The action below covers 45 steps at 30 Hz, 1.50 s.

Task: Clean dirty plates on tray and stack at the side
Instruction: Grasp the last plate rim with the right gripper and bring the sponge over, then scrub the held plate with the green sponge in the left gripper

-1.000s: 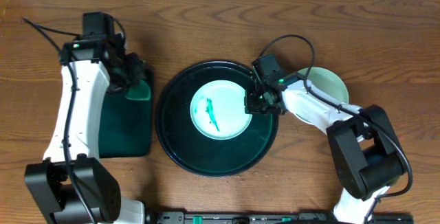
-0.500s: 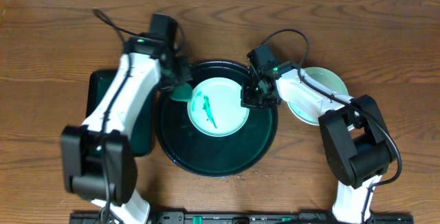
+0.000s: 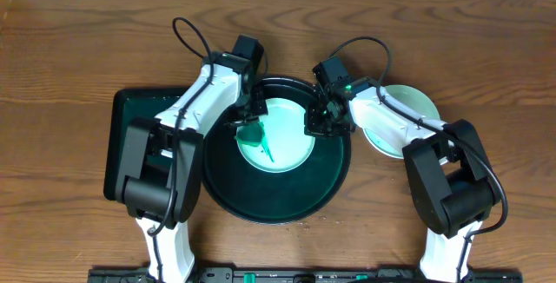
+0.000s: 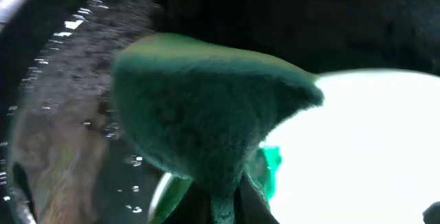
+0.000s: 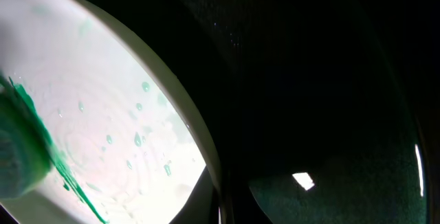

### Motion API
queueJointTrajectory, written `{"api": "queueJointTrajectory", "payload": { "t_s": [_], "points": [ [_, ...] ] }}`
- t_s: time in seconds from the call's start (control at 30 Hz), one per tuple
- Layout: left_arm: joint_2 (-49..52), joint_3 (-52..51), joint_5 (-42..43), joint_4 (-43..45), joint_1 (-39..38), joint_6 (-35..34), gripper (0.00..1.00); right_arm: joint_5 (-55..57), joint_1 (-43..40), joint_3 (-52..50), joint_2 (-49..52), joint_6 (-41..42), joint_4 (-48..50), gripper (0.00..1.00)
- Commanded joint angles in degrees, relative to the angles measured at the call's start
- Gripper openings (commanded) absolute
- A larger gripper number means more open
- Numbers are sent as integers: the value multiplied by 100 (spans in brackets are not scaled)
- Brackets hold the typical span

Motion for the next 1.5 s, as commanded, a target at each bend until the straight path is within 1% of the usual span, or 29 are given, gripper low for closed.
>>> {"api": "queueJointTrajectory", "payload": {
  "t_s": [0.0, 0.07, 0.3, 0.4, 0.53, 0.57, 0.63, 0.77, 0.83, 0.93, 1.07, 1.13, 1.17, 1.2, 1.23, 1.3, 1.37, 1.4, 1.43, 1.47],
  "points": [
    [422, -116, 1432, -17, -498, 619, 7, 125, 11, 22, 258, 26, 26, 1],
    [422, -116, 1716, -98, -675, 933, 7, 125, 9, 22, 258, 26, 26, 1],
    [422, -114, 1797, -249, -1045, 1451, 7, 125, 9, 22, 258, 7, 22, 1],
    [420, -114, 2321, -254, -1034, 2184, 7, 125, 9, 22, 258, 7, 22, 1],
    [400, -109, 2168, -245, -905, 2253, 7, 125, 9, 22, 258, 4, 22, 1],
    [400, -107, 2028, -243, -848, 2243, 7, 125, 9, 22, 258, 4, 22, 1],
    [400, -98, 1349, -254, -715, 1803, 7, 125, 9, 22, 258, 4, 22, 1],
    [400, -96, -861, -433, -382, 234, 8, 125, 9, 22, 258, 4, 22, 1],
    [400, -61, -1709, -553, -234, -164, 7, 125, 9, 22, 258, 4, 22, 1],
    [400, 17, -2308, -658, -98, -238, 7, 125, 9, 22, 258, 4, 22, 1],
    [400, 33, -2369, -658, -101, -243, 7, 125, 9, 22, 258, 9, 24, 1],
    [400, 33, -2225, -660, -166, -234, 7, 125, 9, 22, 258, 9, 24, 1],
    [400, 33, -1998, -656, -203, -162, 7, 125, 9, 22, 258, 9, 24, 1],
    [400, 33, -1617, -629, -243, 55, 7, 125, 9, 22, 258, 9, 24, 1],
    [400, 31, -1165, -584, -278, 321, 7, 125, 9, 22, 258, 9, 24, 1],
    [400, 31, 192, -448, -358, 1086, 7, 125, 9, 22, 258, 7, 24, 1],
    [400, 31, 1438, -310, -431, 1696, 7, 125, 9, 22, 258, 9, 24, 1],
    [400, 31, 2452, -111, -527, 2166, 7, 125, 9, 22, 258, 9, 24, 1],
    [400, 31, 2699, 26, -575, 2258, 7, 125, 9, 22, 258, 9, 26, 1],
    [400, 31, 2736, 149, -608, 2258, 7, 125, 9, 22, 258, 9, 28, 1]
  ]
}}
